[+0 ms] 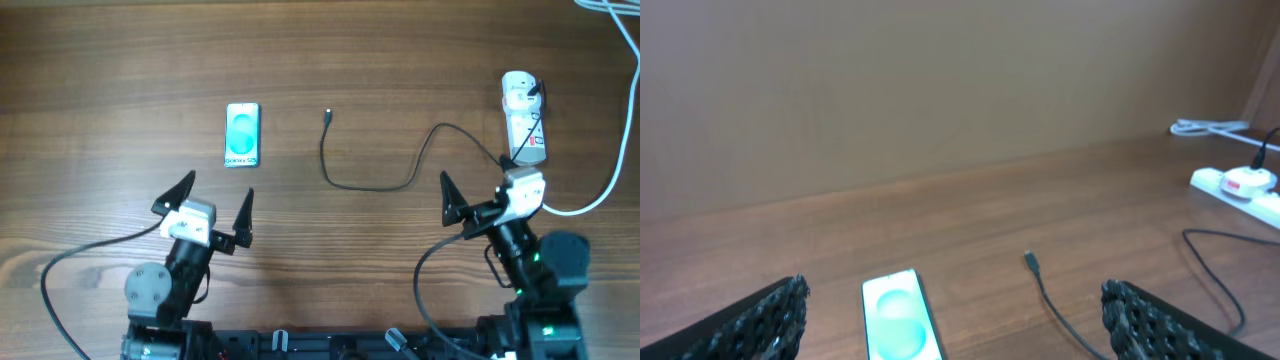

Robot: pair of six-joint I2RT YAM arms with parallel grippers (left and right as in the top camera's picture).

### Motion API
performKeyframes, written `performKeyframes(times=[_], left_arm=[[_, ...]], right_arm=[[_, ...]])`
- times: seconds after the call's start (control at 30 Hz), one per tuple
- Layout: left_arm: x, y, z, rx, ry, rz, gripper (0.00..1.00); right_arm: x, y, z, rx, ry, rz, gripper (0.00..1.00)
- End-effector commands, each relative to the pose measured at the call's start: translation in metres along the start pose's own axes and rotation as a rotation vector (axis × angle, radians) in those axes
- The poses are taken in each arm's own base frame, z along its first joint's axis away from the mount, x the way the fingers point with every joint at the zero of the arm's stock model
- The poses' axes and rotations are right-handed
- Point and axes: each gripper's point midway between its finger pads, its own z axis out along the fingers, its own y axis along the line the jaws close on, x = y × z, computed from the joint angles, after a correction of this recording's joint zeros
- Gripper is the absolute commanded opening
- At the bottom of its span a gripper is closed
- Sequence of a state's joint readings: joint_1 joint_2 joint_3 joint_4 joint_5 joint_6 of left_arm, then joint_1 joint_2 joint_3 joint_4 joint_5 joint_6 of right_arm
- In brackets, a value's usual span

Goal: Plug charger to phone and switch on socket
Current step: 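Reach the left gripper to the phone and grasp it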

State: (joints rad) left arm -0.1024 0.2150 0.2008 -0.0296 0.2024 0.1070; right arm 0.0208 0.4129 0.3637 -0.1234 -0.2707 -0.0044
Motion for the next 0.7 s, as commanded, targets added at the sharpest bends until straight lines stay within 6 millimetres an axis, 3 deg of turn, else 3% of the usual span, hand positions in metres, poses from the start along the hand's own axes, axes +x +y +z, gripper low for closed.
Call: performKeyframes(times=[0.0,0.27,0.4,0.53,0.67], left_arm=[[-0.036,0.008,0.01,-0.02,0.021,-0.015,1.0],[-0.086,0.014,0.069,0.037,0.336,-0.086,1.0],[-0.107,0.018,0.105,0.075,0.537,-0.144,1.0],[-0.106,0.025,0.131,0.111,0.759,-0.237,1.0],[-0.082,0.036,0.161,0.097,0.831,-0.257,1.0]], right_arm=[[-0.035,0.002,0.006,-0.026,0.053,0.021,1.0],[-0.08,-0.003,0.027,-0.034,0.285,0.09,1.0],[-0.089,-0.004,0.04,-0.051,0.438,0.134,1.0],[-0.083,0.002,0.054,-0.142,0.593,0.101,1.0],[-0.062,-0.004,0.077,-0.151,0.685,0.121,1.0]])
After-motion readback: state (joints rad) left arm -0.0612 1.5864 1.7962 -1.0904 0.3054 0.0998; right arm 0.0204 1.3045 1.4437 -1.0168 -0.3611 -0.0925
